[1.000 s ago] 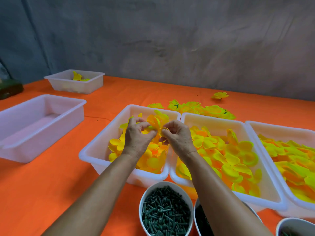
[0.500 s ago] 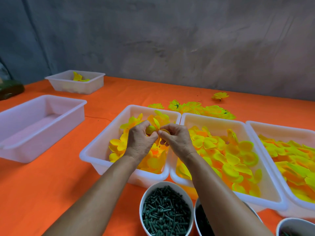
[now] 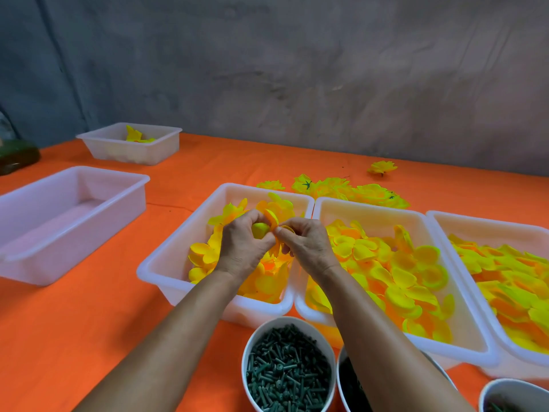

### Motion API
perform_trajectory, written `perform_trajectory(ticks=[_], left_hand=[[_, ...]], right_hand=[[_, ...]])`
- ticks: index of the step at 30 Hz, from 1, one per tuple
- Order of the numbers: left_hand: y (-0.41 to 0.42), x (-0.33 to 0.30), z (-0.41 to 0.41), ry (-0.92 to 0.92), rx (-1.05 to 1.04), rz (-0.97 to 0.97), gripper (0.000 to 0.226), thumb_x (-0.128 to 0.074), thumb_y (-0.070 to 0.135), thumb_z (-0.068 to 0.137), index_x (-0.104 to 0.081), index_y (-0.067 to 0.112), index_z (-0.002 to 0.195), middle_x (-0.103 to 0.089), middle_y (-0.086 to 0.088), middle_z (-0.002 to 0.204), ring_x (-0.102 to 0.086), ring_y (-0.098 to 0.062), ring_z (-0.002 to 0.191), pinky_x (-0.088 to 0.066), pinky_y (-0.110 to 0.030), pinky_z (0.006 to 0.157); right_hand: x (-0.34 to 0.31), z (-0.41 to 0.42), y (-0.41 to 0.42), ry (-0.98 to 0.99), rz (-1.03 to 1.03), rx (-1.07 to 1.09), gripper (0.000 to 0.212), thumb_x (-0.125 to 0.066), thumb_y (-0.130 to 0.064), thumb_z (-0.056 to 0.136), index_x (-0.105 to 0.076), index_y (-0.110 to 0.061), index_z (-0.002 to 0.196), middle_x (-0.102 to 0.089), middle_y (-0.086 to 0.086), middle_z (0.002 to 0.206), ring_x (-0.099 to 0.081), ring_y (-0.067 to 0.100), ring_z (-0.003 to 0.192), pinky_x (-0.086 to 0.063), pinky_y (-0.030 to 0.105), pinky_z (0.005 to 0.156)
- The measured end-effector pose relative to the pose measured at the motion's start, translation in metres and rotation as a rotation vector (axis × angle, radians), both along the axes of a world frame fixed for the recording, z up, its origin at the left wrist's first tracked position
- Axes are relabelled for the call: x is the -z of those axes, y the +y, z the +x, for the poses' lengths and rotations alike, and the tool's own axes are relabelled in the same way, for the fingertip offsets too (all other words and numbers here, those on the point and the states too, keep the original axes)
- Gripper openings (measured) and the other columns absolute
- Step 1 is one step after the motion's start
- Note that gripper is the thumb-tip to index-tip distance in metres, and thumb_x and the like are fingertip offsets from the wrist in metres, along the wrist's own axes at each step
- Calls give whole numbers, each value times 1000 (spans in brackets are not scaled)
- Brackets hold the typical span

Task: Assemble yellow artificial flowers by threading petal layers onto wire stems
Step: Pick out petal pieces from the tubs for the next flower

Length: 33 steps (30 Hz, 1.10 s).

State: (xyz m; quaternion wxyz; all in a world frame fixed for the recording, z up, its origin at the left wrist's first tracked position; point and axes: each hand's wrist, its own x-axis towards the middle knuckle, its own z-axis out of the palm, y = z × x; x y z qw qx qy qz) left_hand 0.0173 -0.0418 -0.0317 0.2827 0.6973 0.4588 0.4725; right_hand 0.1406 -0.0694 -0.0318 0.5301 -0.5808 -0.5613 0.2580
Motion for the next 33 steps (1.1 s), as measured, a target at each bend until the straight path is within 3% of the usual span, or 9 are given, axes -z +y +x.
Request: perform_trajectory(ticks=[4,14,17,21,25,29,33], left_hand=[[3,0,-1,-13,-15,-21,10,-70,13,78,-73,12,88,-71,-11,77,-65,-29,76,-53,-39,74],[9,2,-6,-185,-184,-56,3,-66,8,74,-67,6,72,-55,-11,60,-47,-22,58,-52,-46,64],[9,2,-6,-178,-196,-27,4,-66,8,73,-66,6,71,-57,-18,59,-46,-23,56,-51,-45,62],[8,2,-6,-182,-209,-3,4,-67,8,74,-65,5,72,-53,-8,56,-44,-23,56,-48,-42,61],[7,1,-4,-159,-187,38,5,-67,8,75,-63,8,72,-46,-1,53,-39,-22,54,-43,-36,56],[5,-1,-5,-172,-206,68,16,-61,24,71,-62,8,72,-44,-4,53,-35,-23,55,-39,-34,54],[6,-1,-8,-247,-244,47,24,-53,29,66,-60,6,68,-44,-10,58,-34,-23,58,-39,-38,55]], right_hand=[[0,0,0,10,0,12,12,-60,-2,84,-68,-2,75,-53,3,49,-48,3,38,-37,17,46],[0,-2,1,-81,50,127,14,-63,-5,82,-67,-11,70,-57,9,55,-55,13,44,-46,26,51],[0,-3,3,-121,67,178,12,-64,-5,80,-69,-6,70,-58,9,56,-62,26,52,-51,35,58],[0,-2,4,-151,82,245,11,-63,-4,79,-70,0,73,-57,9,56,-64,39,64,-52,43,63],[0,-1,3,-168,64,263,12,-62,-5,80,-70,0,73,-63,17,58,-63,33,58,-52,38,61],[-1,-1,3,-75,26,287,19,-58,-3,80,-64,-5,62,-59,13,51,-48,3,33,-46,30,52],[-1,-2,3,-7,6,281,30,-58,-3,82,-57,-14,54,-56,9,47,-49,5,33,-43,26,47]])
